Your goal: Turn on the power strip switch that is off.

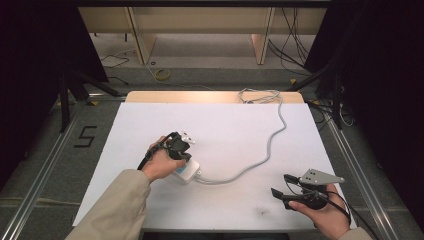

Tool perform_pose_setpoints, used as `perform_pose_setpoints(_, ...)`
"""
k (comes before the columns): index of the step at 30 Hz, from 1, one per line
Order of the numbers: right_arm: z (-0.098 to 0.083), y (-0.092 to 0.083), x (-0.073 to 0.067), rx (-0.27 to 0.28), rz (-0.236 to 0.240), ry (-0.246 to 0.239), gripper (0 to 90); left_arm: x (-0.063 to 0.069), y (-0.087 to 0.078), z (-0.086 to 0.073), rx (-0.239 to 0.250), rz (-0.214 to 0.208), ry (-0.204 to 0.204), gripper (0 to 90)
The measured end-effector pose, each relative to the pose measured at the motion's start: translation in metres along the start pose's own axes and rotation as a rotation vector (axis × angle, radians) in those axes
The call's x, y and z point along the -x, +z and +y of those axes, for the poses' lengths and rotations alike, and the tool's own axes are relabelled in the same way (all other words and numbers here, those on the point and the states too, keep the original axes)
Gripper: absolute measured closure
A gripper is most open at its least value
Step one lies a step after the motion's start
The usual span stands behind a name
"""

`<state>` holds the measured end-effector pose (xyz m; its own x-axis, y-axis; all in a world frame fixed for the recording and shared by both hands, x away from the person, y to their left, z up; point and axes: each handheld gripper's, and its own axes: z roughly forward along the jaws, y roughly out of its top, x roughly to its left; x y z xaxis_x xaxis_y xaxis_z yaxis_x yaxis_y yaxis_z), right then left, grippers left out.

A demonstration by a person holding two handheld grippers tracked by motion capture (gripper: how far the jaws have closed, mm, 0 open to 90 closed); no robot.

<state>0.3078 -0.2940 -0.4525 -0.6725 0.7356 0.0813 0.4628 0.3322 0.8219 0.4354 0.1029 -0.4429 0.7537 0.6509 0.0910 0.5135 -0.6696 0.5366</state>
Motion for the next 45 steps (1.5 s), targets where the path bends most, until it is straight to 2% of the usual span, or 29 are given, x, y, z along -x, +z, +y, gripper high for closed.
perform_pose_setpoints(4, -0.0001, -0.0001, 0.0001, 0.0, 0.0, 0.0, 30.1, 0.0006, 0.0006, 0.0, 0.002, 0.001, -0.012, 90.0)
perform_pose_setpoints(8, 0.0, 0.0001, 0.0, -0.001, 0.0, -0.001, 30.0, 0.0007, 0.0006, 0.0002, -0.004, 0.002, -0.002, 90.0)
perform_pose_setpoints(18, 0.0001, -0.0001, -0.0007, 0.001, 0.001, -0.002, 30.0, 0.0003, 0.0017, 0.0002, -0.003, -0.002, -0.007, 90.0)
perform_pose_setpoints(27, 0.0003, -0.0006, -0.001, 0.0, -0.002, -0.004, 30.0, 0.0009, 0.0019, 0.0019, -0.021, 0.005, 0.014, 90.0)
perform_pose_setpoints(32, 0.0003, -0.0001, -0.0012, 0.002, -0.001, -0.005, 30.1, 0.0012, 0.0026, 0.0024, -0.017, 0.003, 0.001, 90.0)
perform_pose_setpoints(36, 0.0005, 0.0, -0.0014, 0.004, -0.001, -0.006, 30.0, 0.004, 0.0028, 0.0035, -0.029, 0.018, 0.034, 90.0)
perform_pose_setpoints(38, 0.0004, 0.0001, -0.0013, 0.003, -0.001, -0.006, 30.0, 0.0051, 0.0043, 0.004, -0.022, -0.003, 0.027, 90.0)
perform_pose_setpoints(41, 0.0003, -0.0001, -0.0013, 0.003, 0.0, -0.005, 30.0, 0.0092, 0.0053, 0.0066, -0.033, 0.03, 0.051, 90.0)
perform_pose_setpoints(45, 0.0003, -0.0007, -0.0011, 0.005, 0.0, -0.006, 29.9, 0.0066, 0.005, 0.0056, -0.026, 0.013, 0.027, 90.0)
